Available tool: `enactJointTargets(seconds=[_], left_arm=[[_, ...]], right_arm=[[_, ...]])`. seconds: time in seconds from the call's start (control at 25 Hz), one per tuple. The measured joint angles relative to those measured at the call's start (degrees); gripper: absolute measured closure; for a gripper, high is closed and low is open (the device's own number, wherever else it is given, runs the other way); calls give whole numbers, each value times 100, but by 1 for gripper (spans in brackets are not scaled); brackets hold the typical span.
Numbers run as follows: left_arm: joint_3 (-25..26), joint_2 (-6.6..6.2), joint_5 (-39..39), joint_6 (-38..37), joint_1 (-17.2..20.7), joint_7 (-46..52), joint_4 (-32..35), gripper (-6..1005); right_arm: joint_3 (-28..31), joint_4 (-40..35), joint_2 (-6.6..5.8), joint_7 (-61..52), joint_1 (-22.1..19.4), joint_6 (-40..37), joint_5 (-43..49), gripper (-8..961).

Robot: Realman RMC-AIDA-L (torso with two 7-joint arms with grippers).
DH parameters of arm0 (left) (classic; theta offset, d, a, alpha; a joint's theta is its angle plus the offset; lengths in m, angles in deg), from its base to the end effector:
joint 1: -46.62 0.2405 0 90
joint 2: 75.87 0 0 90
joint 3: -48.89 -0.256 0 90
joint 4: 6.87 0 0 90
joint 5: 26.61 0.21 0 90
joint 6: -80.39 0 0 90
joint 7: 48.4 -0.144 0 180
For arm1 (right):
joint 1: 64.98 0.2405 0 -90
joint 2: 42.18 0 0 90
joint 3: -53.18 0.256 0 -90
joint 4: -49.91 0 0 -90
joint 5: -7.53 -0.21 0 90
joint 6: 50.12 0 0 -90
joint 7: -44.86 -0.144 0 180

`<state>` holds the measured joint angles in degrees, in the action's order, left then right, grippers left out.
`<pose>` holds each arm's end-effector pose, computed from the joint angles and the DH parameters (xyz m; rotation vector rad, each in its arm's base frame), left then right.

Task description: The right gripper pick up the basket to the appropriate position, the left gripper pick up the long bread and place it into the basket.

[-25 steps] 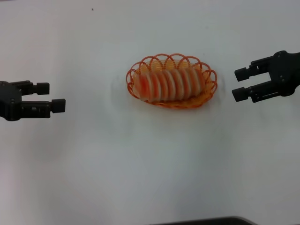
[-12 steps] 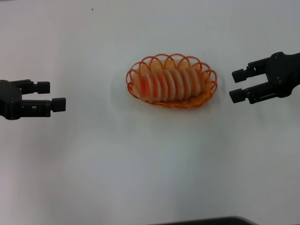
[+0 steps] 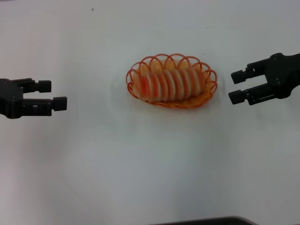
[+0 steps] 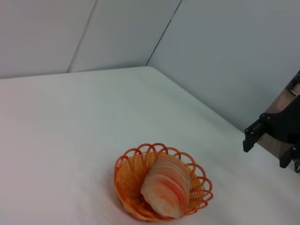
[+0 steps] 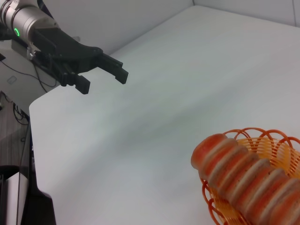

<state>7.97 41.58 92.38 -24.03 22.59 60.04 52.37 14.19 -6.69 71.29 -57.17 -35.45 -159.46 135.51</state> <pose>-0.2615 0.3000 0.0609 -2.7753 -1.0325 -0.5550 0.2633 0.3095 0.0771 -2.9234 0.8708 0.3261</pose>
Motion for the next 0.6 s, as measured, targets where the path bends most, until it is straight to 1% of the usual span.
enactJointTargets(seconds=[0.6], left_arm=[[-4, 6, 27, 0, -37, 2, 0, 67]], right_arm=[[-29, 0, -9, 0, 59, -9, -1, 212]])
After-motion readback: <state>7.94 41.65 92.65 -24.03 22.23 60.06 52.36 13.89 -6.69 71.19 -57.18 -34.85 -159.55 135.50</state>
